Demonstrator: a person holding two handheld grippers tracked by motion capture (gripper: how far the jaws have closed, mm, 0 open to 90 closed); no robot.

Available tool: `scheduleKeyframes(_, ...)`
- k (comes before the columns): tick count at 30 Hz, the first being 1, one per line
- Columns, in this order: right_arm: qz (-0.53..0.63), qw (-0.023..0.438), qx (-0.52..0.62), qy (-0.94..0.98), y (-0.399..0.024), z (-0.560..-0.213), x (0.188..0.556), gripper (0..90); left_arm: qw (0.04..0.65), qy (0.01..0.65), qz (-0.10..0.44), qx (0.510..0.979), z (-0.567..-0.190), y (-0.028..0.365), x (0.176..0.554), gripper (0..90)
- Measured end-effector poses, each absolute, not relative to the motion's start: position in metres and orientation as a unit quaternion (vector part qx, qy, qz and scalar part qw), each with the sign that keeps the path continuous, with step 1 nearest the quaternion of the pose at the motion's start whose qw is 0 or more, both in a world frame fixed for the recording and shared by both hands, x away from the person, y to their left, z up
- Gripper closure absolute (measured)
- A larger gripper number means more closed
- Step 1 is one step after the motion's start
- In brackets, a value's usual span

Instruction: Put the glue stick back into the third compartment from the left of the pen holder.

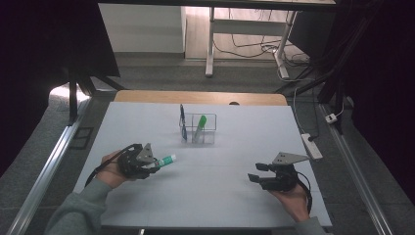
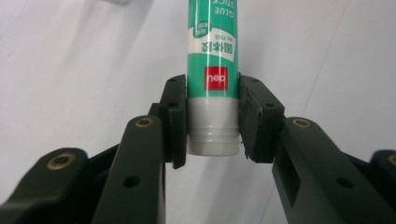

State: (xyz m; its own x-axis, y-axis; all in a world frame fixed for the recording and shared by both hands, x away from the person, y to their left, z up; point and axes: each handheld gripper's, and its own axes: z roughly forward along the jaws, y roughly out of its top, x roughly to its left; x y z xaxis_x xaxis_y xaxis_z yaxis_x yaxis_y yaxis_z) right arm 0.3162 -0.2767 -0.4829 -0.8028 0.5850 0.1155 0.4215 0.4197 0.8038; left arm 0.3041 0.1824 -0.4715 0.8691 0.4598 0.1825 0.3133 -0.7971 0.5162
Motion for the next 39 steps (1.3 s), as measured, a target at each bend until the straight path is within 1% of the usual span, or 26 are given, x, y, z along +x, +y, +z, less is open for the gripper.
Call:
scheduleKeyframes(8, 0.456, 0.088, 0.297, 0.834, -0.273, -0.482, 0.315, 42.5, 0.290, 0.232, 0.142, 0.918, -0.475, 0.171, 0.302, 64.3)
scheduleKeyframes(10, 0.452, 0.095, 0.296, 0.836, -0.271, -0.481, 0.315, 42.1, 0.298, 0.238, 0.141, 0.914, -0.476, 0.168, 0.302, 64.3)
scheduleKeyframes(19, 0.460, 0.088, 0.287, 0.836, -0.257, -0.480, 0.314, 40.9, 0.336, 0.244, 0.134, 0.900, -0.480, 0.151, 0.302, 64.4)
scheduleKeyframes(28, 0.456, 0.084, 0.265, 0.846, -0.236, -0.480, 0.314, 40.7, 0.325, 0.219, 0.129, 0.911, -0.484, 0.130, 0.302, 64.9)
scheduleKeyframes(33, 0.454, 0.084, 0.243, 0.853, -0.220, -0.474, 0.315, 40.7, 0.323, 0.207, 0.118, 0.916, -0.484, 0.122, 0.302, 64.9)
scheduleKeyframes(39, 0.433, 0.090, 0.205, 0.873, -0.195, -0.468, 0.318, 37.9, 0.320, 0.190, 0.107, 0.922, -0.486, 0.111, 0.302, 64.9)
